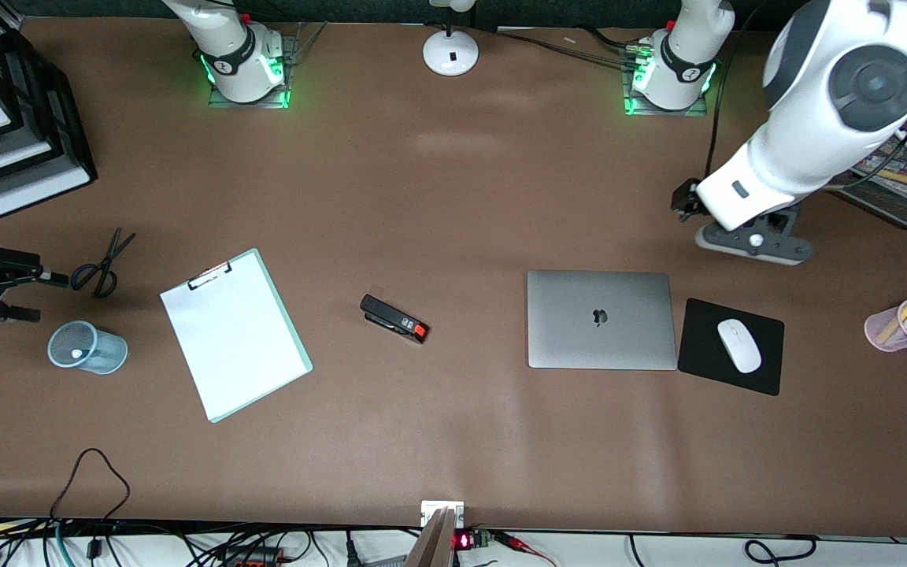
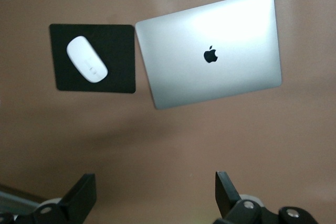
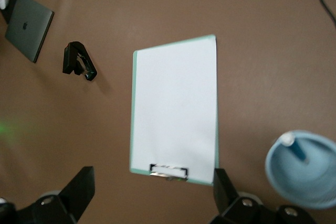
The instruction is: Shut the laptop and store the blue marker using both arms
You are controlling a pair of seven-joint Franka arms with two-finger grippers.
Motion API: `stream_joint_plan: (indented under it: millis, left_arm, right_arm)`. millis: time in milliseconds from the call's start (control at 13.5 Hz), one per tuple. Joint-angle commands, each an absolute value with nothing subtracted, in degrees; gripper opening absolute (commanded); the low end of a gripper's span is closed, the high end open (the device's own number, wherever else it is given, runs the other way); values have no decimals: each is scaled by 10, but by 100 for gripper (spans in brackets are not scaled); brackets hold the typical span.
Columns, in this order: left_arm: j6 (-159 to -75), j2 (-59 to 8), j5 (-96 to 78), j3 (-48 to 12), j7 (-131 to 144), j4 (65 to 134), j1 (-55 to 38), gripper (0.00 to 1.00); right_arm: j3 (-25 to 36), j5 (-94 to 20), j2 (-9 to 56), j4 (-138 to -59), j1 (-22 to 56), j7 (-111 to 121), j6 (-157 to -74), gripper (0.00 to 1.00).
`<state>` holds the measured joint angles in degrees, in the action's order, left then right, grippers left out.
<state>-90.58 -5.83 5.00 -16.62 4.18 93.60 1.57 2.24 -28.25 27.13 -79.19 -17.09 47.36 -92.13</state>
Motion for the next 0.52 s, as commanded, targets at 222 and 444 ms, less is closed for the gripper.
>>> stream_joint_plan:
  millis: [222,444]
  left_arm:
    - [-861,-93,6,-164,-15,872,90,100]
    - [-904,-71,2,-94,-27,892,43,100]
  right_arm:
    - [24,-147,178,-825,-56,172,-868,100]
    - [24,-97,141,-855,-21,91,-874,100]
